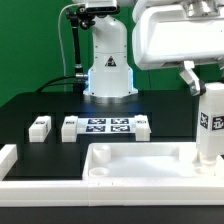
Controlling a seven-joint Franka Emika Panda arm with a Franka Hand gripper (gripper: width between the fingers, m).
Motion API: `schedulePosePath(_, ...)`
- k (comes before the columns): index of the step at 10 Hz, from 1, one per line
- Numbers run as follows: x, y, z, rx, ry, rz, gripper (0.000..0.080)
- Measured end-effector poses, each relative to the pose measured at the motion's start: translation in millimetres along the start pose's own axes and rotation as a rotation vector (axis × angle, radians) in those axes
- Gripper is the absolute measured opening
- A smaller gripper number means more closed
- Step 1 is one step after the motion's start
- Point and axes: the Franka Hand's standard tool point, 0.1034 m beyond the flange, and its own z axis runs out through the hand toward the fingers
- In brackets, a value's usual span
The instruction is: Assemble desk
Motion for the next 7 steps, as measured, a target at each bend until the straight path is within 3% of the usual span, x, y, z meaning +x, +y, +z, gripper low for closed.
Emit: schedulePosePath(7,-9.5,5.0,7.0,-0.002,-0.016,-0.004,0.0292)
